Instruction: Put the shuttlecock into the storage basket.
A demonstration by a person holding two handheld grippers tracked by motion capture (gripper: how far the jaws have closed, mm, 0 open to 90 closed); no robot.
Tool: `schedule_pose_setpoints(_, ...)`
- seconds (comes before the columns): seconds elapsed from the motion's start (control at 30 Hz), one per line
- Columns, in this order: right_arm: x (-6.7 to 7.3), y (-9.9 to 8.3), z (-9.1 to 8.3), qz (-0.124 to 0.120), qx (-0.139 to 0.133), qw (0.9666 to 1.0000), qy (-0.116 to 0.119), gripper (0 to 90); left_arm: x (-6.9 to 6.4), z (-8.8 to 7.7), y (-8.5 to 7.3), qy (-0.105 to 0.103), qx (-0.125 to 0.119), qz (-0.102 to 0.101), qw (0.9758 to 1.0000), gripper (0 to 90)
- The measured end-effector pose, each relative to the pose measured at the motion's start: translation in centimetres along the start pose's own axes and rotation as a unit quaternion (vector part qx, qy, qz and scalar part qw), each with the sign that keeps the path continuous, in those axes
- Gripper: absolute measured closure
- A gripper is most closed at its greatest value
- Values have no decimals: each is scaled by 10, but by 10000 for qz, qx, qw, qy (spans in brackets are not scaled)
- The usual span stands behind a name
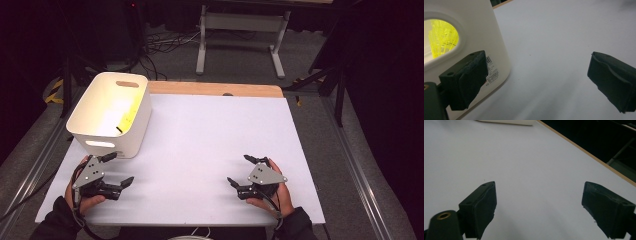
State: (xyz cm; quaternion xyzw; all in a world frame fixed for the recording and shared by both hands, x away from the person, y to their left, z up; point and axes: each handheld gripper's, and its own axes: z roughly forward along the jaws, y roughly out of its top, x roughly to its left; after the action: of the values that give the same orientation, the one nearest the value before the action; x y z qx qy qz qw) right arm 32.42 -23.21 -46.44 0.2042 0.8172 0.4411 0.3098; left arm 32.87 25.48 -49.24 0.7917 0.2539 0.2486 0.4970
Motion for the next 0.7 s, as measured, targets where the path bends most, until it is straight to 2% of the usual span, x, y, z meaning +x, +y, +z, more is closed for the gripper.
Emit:
schedule_pose_setpoints(0.37,2,2,1,30,20,10000,-56,136,-2,-3,2,-73,-103,86,9999,41)
schedule_pose_setpoints(0.5,1,1,1,60,-21,10000,-14,132,0,-2,1,-104,-138,-12,9999,43)
schedule_pose_setpoints(0.7,0,0,2,86,77,9999,-120,133,-1,-2,2,-123,-126,16,9998,46)
